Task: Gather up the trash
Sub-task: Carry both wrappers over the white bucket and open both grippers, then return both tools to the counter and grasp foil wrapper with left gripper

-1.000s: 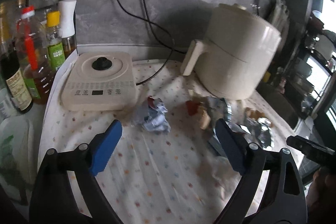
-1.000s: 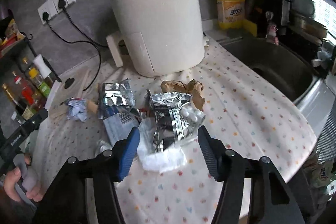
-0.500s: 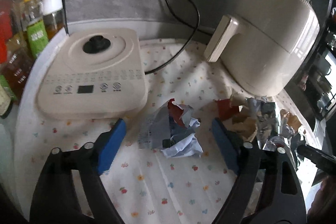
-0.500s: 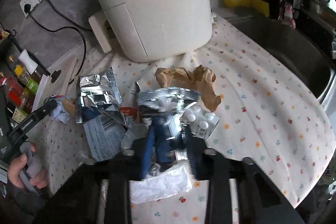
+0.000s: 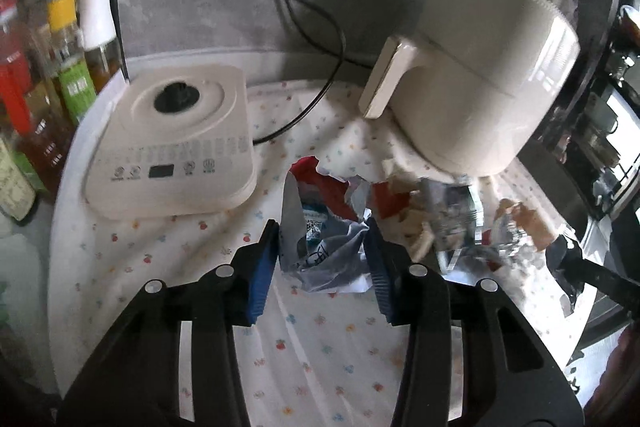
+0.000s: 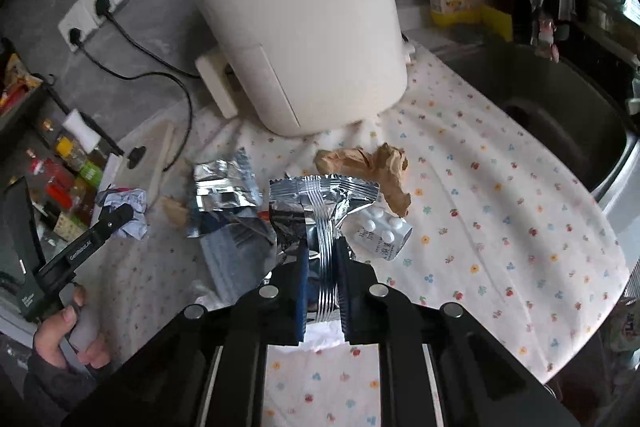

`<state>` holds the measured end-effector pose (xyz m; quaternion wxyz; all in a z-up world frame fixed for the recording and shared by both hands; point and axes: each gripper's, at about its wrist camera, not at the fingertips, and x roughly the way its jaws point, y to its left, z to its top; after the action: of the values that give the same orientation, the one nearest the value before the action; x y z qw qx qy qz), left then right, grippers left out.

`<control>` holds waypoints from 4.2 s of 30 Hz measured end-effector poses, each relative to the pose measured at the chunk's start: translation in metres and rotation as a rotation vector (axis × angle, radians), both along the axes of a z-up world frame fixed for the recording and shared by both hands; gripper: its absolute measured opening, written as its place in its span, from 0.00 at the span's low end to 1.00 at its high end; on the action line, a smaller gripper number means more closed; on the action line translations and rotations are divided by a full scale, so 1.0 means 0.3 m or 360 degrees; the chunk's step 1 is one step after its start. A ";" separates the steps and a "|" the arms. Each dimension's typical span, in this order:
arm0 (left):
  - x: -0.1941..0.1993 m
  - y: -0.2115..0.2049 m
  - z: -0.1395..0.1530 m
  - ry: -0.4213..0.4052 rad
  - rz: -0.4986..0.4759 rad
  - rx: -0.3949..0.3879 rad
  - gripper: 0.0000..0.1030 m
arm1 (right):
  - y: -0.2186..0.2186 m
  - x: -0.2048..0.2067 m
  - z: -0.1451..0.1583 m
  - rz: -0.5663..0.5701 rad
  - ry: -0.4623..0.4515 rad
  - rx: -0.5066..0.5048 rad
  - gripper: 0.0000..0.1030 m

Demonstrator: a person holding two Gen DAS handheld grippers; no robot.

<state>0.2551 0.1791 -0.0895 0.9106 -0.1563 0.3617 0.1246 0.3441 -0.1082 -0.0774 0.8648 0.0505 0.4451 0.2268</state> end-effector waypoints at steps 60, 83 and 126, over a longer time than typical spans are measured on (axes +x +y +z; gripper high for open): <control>-0.348 -1.553 -0.103 0.0191 -0.1335 -0.0101 0.66 | -1.382 -0.917 -0.135 -0.1012 0.0022 0.0039 0.70; -0.304 -1.012 0.141 -0.0050 -0.0709 0.0004 0.94 | -1.016 -0.667 0.023 -0.0690 -0.0100 0.0065 0.92; 0.276 -0.213 -0.030 0.0023 -0.0468 -0.0136 0.73 | -0.284 -0.133 0.022 -0.0601 -0.0074 -0.0096 0.92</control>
<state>0.3379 0.1153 -0.0985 0.9090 -0.1392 0.3921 -0.0243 0.3042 -0.1934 -0.0708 0.9032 0.1019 0.4141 0.0481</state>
